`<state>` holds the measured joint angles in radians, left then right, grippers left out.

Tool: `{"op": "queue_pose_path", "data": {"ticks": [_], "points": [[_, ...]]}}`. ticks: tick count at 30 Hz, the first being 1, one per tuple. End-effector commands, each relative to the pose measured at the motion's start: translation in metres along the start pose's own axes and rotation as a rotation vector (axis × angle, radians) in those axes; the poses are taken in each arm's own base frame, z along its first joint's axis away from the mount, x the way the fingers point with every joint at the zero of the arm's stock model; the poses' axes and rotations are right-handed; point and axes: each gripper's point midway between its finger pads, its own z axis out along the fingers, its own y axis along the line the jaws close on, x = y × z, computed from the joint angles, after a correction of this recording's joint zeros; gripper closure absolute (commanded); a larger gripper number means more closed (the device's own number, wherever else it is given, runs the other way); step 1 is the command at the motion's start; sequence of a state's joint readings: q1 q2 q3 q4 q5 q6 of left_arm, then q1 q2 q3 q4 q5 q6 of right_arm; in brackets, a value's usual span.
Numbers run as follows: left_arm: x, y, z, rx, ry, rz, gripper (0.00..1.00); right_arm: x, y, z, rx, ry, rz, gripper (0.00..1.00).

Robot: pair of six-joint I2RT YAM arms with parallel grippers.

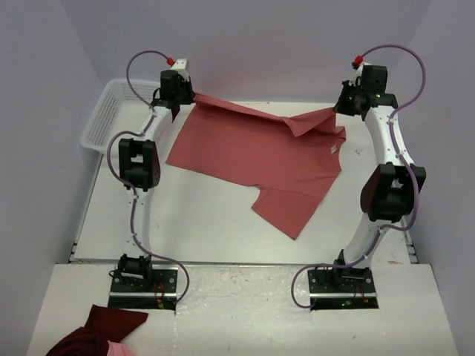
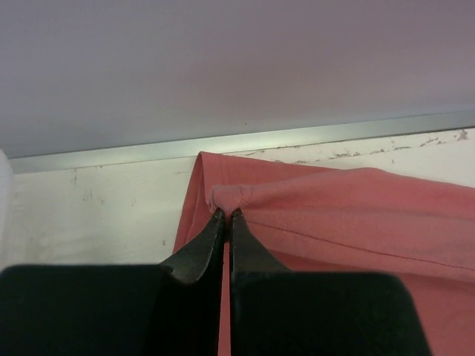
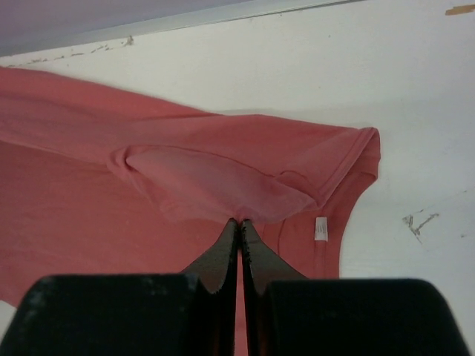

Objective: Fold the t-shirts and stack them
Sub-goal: Flatten out the tshirt

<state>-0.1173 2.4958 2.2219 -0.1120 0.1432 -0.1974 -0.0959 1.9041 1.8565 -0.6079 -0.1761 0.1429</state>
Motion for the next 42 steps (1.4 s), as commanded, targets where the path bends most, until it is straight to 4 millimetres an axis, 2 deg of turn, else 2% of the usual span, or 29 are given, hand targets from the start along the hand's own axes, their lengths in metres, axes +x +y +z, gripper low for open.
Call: {"op": "queue_pose_path", "data": {"ticks": [1, 5, 8, 14, 18, 24, 26, 28, 29, 30, 31, 32, 34, 35, 37, 38, 39, 40, 42], "points": [[-0.034, 0.012, 0.002, -0.029, -0.106, 0.029, 1.00, -0.010, 0.013, -0.026, -0.009, -0.031, 0.003, 1.00], [-0.016, 0.015, 0.006, -0.031, -0.068, 0.023, 1.00, 0.003, 0.014, -0.027, 0.020, -0.001, 0.007, 1.00], [-0.002, 0.018, 0.007, -0.042, -0.042, 0.017, 1.00, 0.021, 0.014, -0.026, 0.025, 0.056, 0.023, 1.00], [0.009, 0.019, 0.005, -0.046, -0.013, 0.000, 0.98, 0.062, 0.017, -0.016, 0.044, 0.158, 0.034, 1.00], [0.014, 0.018, 0.001, -0.047, 0.000, -0.025, 0.92, 0.089, 0.018, -0.012, 0.062, 0.217, 0.039, 1.00], [0.019, 0.013, -0.002, -0.032, 0.019, -0.055, 0.94, 0.101, 0.009, -0.013, 0.111, 0.245, 0.046, 1.00], [0.018, 0.011, -0.004, -0.025, 0.026, -0.067, 0.99, 0.094, 0.008, -0.018, 0.124, 0.216, 0.048, 1.00], [0.008, 0.004, -0.011, -0.006, 0.013, -0.078, 1.00, 0.083, 0.014, -0.026, 0.100, 0.172, 0.048, 1.00], [-0.002, -0.001, -0.018, 0.010, 0.002, -0.093, 1.00, 0.068, 0.020, -0.036, 0.076, 0.120, 0.044, 1.00], [-0.007, -0.005, -0.022, 0.021, -0.004, -0.102, 1.00, 0.062, 0.037, -0.042, 0.043, 0.092, 0.019, 1.00], [-0.008, -0.008, -0.027, 0.028, 0.000, -0.122, 1.00, 0.051, 0.043, -0.050, 0.029, 0.057, 0.002, 1.00], [-0.030, -0.018, -0.042, 0.055, -0.032, -0.123, 1.00, 0.030, 0.056, -0.067, 0.016, -0.009, -0.022, 1.00], [-0.039, -0.029, -0.058, 0.068, -0.036, -0.116, 1.00, 0.006, 0.068, -0.089, 0.003, -0.071, -0.044, 1.00], [-0.067, -0.038, -0.081, 0.068, -0.083, -0.106, 1.00, -0.016, 0.080, -0.111, -0.014, -0.125, -0.053, 1.00], [-0.073, -0.051, -0.106, 0.064, -0.073, -0.091, 1.00, -0.037, 0.088, -0.146, -0.020, -0.179, -0.070, 1.00], [-0.109, -0.061, -0.140, 0.053, -0.143, -0.079, 1.00, -0.064, 0.102, -0.177, -0.049, -0.267, -0.082, 1.00], [-0.115, -0.073, -0.157, 0.057, -0.142, -0.073, 1.00, -0.075, 0.107, -0.201, -0.064, -0.314, -0.091, 1.00], [-0.141, -0.085, -0.194, 0.069, -0.198, -0.062, 1.00, -0.092, 0.114, -0.236, -0.072, -0.386, -0.103, 1.00], [-0.159, -0.107, -0.234, 0.100, -0.230, -0.051, 1.00, -0.105, 0.122, -0.285, -0.103, -0.474, -0.118, 1.00]]}}
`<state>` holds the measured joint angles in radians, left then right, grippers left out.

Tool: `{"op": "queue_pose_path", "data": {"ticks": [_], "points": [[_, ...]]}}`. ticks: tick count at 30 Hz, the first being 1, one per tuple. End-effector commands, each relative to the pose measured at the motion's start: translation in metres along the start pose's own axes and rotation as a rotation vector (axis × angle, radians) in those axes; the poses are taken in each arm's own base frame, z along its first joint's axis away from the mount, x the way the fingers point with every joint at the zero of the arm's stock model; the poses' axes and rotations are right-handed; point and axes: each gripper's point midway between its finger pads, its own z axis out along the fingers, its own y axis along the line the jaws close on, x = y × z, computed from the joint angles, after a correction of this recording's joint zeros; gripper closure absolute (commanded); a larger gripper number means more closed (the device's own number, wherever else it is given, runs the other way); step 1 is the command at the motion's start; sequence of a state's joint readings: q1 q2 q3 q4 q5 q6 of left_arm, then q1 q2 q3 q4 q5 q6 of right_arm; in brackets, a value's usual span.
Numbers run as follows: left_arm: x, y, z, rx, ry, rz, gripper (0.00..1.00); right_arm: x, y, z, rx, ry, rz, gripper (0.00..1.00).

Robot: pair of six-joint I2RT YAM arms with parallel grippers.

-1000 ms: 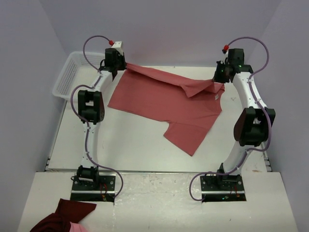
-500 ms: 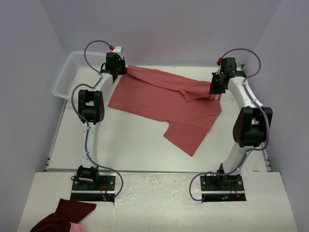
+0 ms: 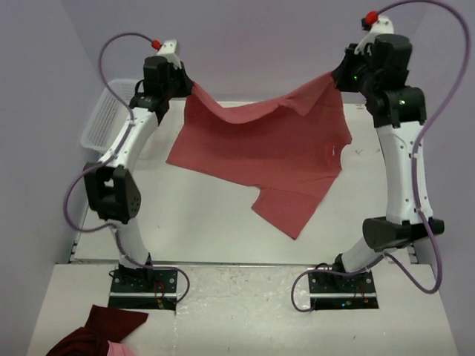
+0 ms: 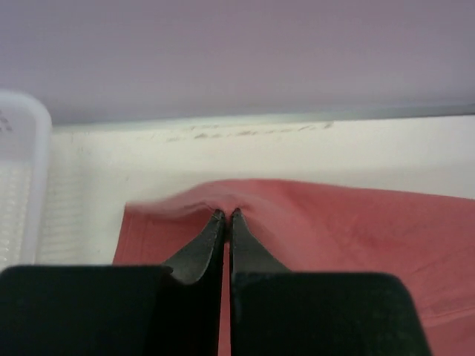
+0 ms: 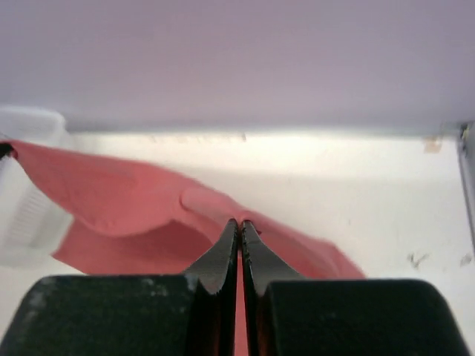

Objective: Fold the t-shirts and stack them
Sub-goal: Flatten out the tshirt

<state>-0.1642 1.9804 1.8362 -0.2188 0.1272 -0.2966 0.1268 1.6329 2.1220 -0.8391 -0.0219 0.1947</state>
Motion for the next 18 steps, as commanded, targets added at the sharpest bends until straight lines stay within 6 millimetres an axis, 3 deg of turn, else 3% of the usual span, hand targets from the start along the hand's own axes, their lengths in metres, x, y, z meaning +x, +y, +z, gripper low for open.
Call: {"op": "queue_pose_path", "data": {"ticks": [1, 2, 3, 4, 5, 7, 8, 9, 10, 12, 13, 14, 16, 17, 18], "points": [[-0.097, -0.067, -0.113, 0.099, -0.228, 0.036, 1.00, -0.063, 0.013, -0.115, -0.021, -0.213, -0.051, 1.00], [-0.123, -0.083, -0.157, 0.130, -0.303, 0.040, 1.00, -0.080, 0.019, -0.143, -0.040, -0.282, -0.060, 1.00], [-0.126, -0.093, -0.177, 0.150, -0.315, 0.039, 1.00, -0.085, 0.021, -0.160, -0.048, -0.312, -0.064, 1.00], [-0.131, -0.099, -0.197, 0.169, -0.335, 0.020, 1.00, -0.092, 0.028, -0.196, -0.091, -0.378, -0.074, 1.00], [-0.146, -0.111, -0.238, 0.218, -0.393, 0.019, 1.00, -0.092, 0.031, -0.209, -0.112, -0.401, -0.081, 1.00], [-0.154, -0.122, -0.276, 0.268, -0.428, 0.009, 1.00, -0.091, 0.043, -0.242, -0.189, -0.450, -0.097, 1.00], [-0.163, -0.132, -0.311, 0.312, -0.475, 0.021, 1.00, -0.092, 0.048, -0.274, -0.226, -0.503, -0.102, 1.00], [-0.164, -0.136, -0.327, 0.330, -0.483, 0.023, 1.00, -0.092, 0.054, -0.290, -0.264, -0.527, -0.111, 1.00], [-0.170, -0.142, -0.361, 0.362, -0.521, 0.029, 1.00, -0.092, 0.066, -0.322, -0.336, -0.574, -0.125, 1.00], [-0.176, -0.150, -0.398, 0.403, -0.577, 0.043, 1.00, -0.089, 0.077, -0.356, -0.409, -0.625, -0.146, 1.00], [-0.180, -0.156, -0.433, 0.438, -0.631, 0.056, 1.00, -0.090, 0.081, -0.376, -0.444, -0.664, -0.149, 1.00], [-0.182, -0.159, -0.450, 0.451, -0.660, 0.060, 1.00, -0.083, 0.090, -0.403, -0.506, -0.698, -0.174, 1.00], [-0.186, -0.165, -0.493, 0.487, -0.730, 0.071, 1.00, -0.079, 0.098, -0.433, -0.568, -0.753, -0.190, 1.00], [-0.186, -0.166, -0.503, 0.495, -0.745, 0.074, 1.00, -0.070, 0.103, -0.456, -0.617, -0.785, -0.214, 1.00], [-0.189, -0.168, -0.517, 0.505, -0.768, 0.077, 1.00, -0.067, 0.106, -0.466, -0.643, -0.802, -0.212, 1.00]]}}
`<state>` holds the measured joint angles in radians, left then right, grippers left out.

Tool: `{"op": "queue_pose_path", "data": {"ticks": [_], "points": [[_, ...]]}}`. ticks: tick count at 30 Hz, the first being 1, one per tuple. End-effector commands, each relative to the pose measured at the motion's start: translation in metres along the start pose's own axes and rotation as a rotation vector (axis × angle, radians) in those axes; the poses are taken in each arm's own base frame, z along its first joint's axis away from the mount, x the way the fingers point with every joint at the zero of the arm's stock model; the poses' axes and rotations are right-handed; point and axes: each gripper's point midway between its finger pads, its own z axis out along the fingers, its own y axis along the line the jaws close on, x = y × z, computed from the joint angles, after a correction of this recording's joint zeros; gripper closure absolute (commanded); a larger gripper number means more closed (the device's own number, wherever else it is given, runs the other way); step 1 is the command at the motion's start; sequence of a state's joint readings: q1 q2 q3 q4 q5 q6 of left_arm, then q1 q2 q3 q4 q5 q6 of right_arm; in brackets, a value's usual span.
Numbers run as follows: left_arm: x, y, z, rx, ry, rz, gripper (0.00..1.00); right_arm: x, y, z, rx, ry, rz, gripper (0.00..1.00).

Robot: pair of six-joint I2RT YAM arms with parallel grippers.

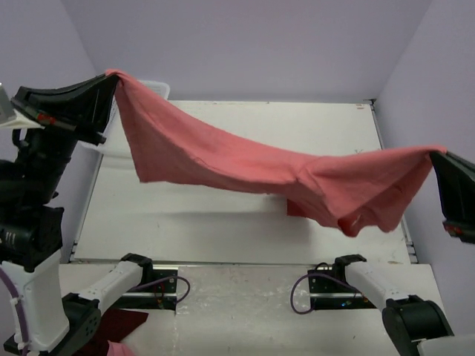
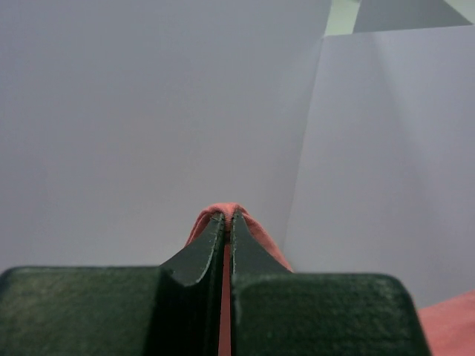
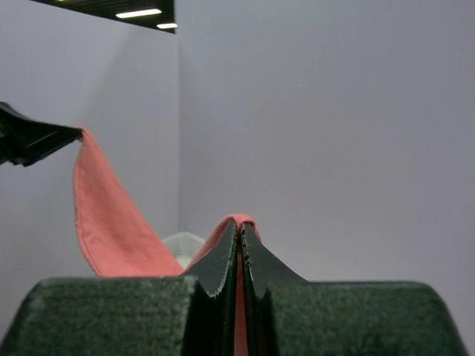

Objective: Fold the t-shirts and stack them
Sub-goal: Flatten out the tshirt

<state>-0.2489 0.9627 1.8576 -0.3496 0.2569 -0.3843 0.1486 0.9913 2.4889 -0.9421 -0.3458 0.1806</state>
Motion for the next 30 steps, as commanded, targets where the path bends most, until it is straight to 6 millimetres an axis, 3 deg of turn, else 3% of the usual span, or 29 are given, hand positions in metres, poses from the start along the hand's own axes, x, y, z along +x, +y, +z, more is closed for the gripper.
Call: {"op": "queue_pose_path", "data": {"ticks": [1, 3, 5, 9, 12, 13, 15, 16, 17, 18, 20, 21, 23, 24, 25, 26, 27, 29, 30], "points": [[-0.011, -0.017, -0.015, 0.041, 0.007, -0.024, 1.00, -0.009, 0.035, -0.011, -0.173, -0.025, 0.030, 1.00], [-0.011, -0.016, -0.018, 0.034, 0.012, -0.020, 1.00, -0.018, 0.047, -0.022, -0.212, -0.054, 0.029, 1.00], [-0.004, -0.009, -0.015, 0.010, 0.025, -0.020, 1.00, -0.021, 0.047, -0.021, -0.211, -0.068, 0.031, 1.00], [0.031, 0.014, 0.008, -0.038, 0.096, -0.025, 1.00, -0.007, 0.023, 0.005, -0.133, -0.027, 0.043, 1.00], [0.082, 0.046, 0.035, -0.107, 0.195, -0.041, 1.00, 0.024, -0.013, 0.041, -0.021, 0.055, 0.055, 1.00], [0.106, 0.062, 0.046, -0.142, 0.242, -0.049, 1.00, 0.048, -0.036, 0.061, 0.055, 0.113, 0.067, 1.00], [0.155, 0.086, 0.054, -0.197, 0.327, -0.073, 1.00, 0.076, -0.062, 0.079, 0.138, 0.181, 0.056, 1.00], [0.185, 0.101, 0.061, -0.230, 0.378, -0.085, 1.00, 0.107, -0.087, 0.094, 0.221, 0.249, 0.060, 1.00], [0.204, 0.110, 0.065, -0.242, 0.398, -0.090, 1.00, 0.124, -0.100, 0.101, 0.264, 0.285, 0.055, 1.00], [0.240, 0.123, 0.061, -0.277, 0.462, -0.109, 1.00, 0.141, -0.112, 0.107, 0.298, 0.317, 0.046, 1.00], [0.301, 0.146, 0.059, -0.319, 0.553, -0.129, 1.00, 0.193, -0.140, 0.121, 0.374, 0.424, 0.051, 1.00], [0.322, 0.155, 0.056, -0.346, 0.586, -0.134, 1.00, 0.208, -0.150, 0.123, 0.401, 0.454, 0.053, 1.00], [0.375, 0.175, 0.050, -0.391, 0.665, -0.151, 1.00, 0.260, -0.171, 0.129, 0.432, 0.549, 0.083, 1.00], [0.389, 0.180, 0.049, -0.400, 0.681, -0.151, 1.00, 0.287, -0.185, 0.127, 0.463, 0.588, 0.101, 1.00], [0.417, 0.192, 0.045, -0.427, 0.726, -0.152, 1.00, 0.303, -0.192, 0.127, 0.467, 0.615, 0.112, 1.00], [0.430, 0.198, 0.045, -0.437, 0.739, -0.145, 1.00, 0.328, -0.202, 0.127, 0.483, 0.663, 0.127, 1.00], [0.458, 0.210, 0.041, -0.457, 0.788, -0.137, 1.00, 0.351, -0.213, 0.124, 0.501, 0.703, 0.137, 1.00], [0.472, 0.223, 0.047, -0.476, 0.792, -0.116, 1.00, 0.382, -0.226, 0.123, 0.516, 0.768, 0.148, 1.00], [0.495, 0.230, 0.045, -0.481, 0.829, -0.111, 1.00, 0.413, -0.234, 0.126, 0.511, 0.824, 0.162, 1.00]]}}
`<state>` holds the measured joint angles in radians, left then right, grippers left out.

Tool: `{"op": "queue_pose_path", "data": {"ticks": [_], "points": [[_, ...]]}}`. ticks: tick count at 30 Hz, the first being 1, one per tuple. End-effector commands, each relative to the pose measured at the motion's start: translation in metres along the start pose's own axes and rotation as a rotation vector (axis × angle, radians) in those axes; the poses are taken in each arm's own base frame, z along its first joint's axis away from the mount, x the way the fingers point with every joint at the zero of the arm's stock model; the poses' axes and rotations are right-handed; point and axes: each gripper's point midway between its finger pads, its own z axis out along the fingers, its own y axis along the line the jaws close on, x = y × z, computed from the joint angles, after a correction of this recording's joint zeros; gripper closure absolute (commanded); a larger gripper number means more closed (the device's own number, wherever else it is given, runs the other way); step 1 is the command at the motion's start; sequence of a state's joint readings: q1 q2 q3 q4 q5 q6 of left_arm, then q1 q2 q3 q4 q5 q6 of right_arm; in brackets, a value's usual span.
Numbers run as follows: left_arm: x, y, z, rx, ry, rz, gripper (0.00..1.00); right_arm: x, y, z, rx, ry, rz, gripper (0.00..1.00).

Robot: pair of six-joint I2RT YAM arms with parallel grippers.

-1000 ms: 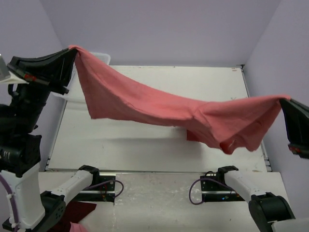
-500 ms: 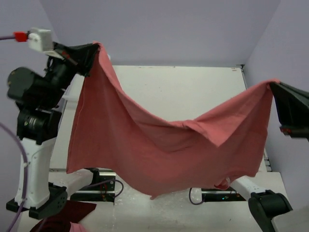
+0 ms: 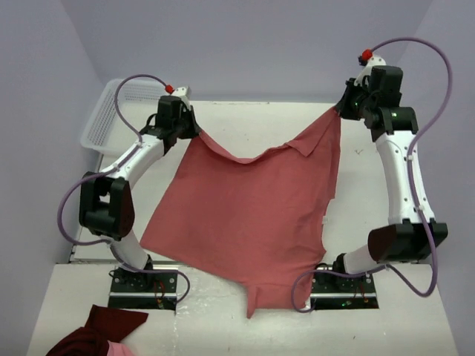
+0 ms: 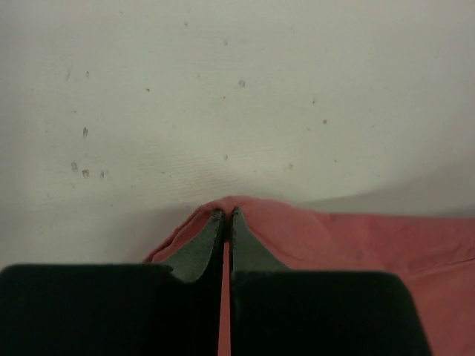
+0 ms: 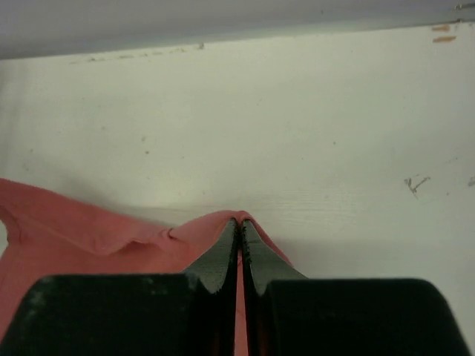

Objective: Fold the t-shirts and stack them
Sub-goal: Flatten out the tshirt

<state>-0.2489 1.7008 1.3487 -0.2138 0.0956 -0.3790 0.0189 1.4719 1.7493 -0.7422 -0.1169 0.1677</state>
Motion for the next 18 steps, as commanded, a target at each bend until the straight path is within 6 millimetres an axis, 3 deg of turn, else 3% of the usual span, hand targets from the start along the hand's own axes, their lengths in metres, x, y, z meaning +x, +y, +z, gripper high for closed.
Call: {"op": "queue_pose_path", "data": {"ticks": [1, 2, 3, 4, 5, 6, 7, 8, 9, 10, 15, 18], "points": [[-0.049, 0.000, 0.022, 0.002, -0.162, 0.041, 1.00, -0.025, -0.010, 0.023, 0.011, -0.079, -0.025, 1.00], [-0.057, -0.003, 0.029, 0.016, -0.184, 0.057, 1.00, -0.019, -0.028, 0.047, 0.053, -0.040, -0.010, 1.00], [-0.055, -0.001, 0.038, 0.011, -0.176, 0.062, 1.00, -0.019, -0.030, 0.047, 0.056, -0.040, -0.012, 1.00], [-0.042, 0.008, 0.056, -0.009, -0.137, 0.062, 1.00, -0.012, -0.033, 0.067, 0.048, -0.004, -0.007, 1.00], [-0.047, 0.009, 0.062, -0.014, -0.139, 0.069, 1.00, -0.011, -0.036, 0.075, 0.051, 0.006, -0.001, 1.00], [-0.037, 0.014, 0.076, -0.018, -0.117, 0.075, 1.00, -0.016, -0.037, 0.081, 0.051, 0.000, 0.001, 1.00], [-0.037, 0.017, 0.082, -0.019, -0.112, 0.076, 1.00, -0.008, -0.041, 0.097, 0.051, 0.033, 0.005, 1.00], [-0.043, 0.018, 0.085, -0.024, -0.116, 0.081, 1.00, -0.008, -0.042, 0.102, 0.051, 0.038, 0.006, 1.00], [-0.036, 0.027, 0.097, -0.041, -0.098, 0.079, 1.00, -0.015, -0.043, 0.103, 0.052, 0.033, 0.007, 1.00], [-0.044, 0.028, 0.100, -0.038, -0.107, 0.083, 1.00, -0.007, -0.044, 0.115, 0.043, 0.066, 0.009, 1.00], [-0.038, 0.044, 0.128, -0.052, -0.065, 0.081, 1.00, 0.002, -0.048, 0.129, 0.050, 0.111, 0.020, 1.00], [-0.041, 0.049, 0.130, -0.053, -0.069, 0.086, 1.00, 0.012, -0.049, 0.123, 0.060, 0.118, 0.033, 1.00]]}}
